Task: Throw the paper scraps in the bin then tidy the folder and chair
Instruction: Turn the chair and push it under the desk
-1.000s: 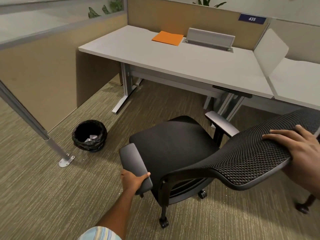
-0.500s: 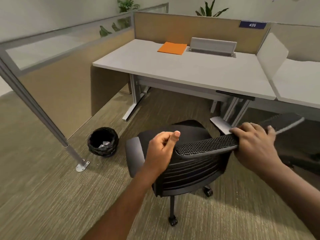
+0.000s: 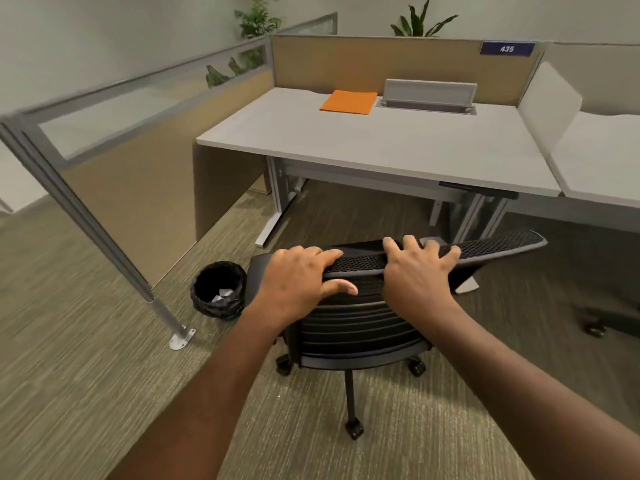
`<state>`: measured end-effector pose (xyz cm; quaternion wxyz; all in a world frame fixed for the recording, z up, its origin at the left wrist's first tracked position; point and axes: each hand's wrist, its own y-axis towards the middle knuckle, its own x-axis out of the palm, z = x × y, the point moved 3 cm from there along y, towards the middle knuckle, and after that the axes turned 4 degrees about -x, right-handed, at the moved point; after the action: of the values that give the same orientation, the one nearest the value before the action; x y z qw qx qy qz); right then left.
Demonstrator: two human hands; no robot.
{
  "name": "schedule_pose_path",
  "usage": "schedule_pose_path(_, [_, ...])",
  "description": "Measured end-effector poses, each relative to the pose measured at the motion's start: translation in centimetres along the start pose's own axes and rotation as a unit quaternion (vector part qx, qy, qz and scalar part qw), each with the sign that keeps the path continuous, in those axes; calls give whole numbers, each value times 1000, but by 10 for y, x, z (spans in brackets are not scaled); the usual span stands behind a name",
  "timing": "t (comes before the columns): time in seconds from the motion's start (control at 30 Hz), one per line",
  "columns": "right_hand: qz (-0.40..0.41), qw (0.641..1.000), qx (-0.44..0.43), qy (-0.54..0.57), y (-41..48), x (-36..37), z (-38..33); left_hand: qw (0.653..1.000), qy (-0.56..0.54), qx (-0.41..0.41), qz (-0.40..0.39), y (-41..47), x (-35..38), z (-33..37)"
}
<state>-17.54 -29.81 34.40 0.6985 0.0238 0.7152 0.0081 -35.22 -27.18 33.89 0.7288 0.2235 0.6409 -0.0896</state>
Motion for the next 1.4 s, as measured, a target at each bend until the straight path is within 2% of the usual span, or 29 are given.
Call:
schedule_pose_path(0.3, [-5, 993, -79, 87, 16, -4, -13, 999, -27, 13, -10, 12, -8, -50])
schedule_pose_path(0.6, [-41, 995, -50, -74, 17, -7, 54, 999, -9, 32, 13, 12, -10, -93])
schedule_pose_path(0.8, [58, 992, -73, -82, 29, -1, 49, 997, -12, 51, 58, 24, -7, -111])
schedule_pose_path(0.93, [93, 990, -73, -76, 37, -2, 45, 994, -7, 73, 83, 38, -6, -120])
schedule_pose_path(1.13, [110, 989, -56, -76, 55, -1, 35, 992, -16, 92, 86, 62, -2, -140])
schedule_pose_path(1.4, [83, 995, -35, -47, 104, 3, 27, 991, 7, 115, 70, 115, 8, -168])
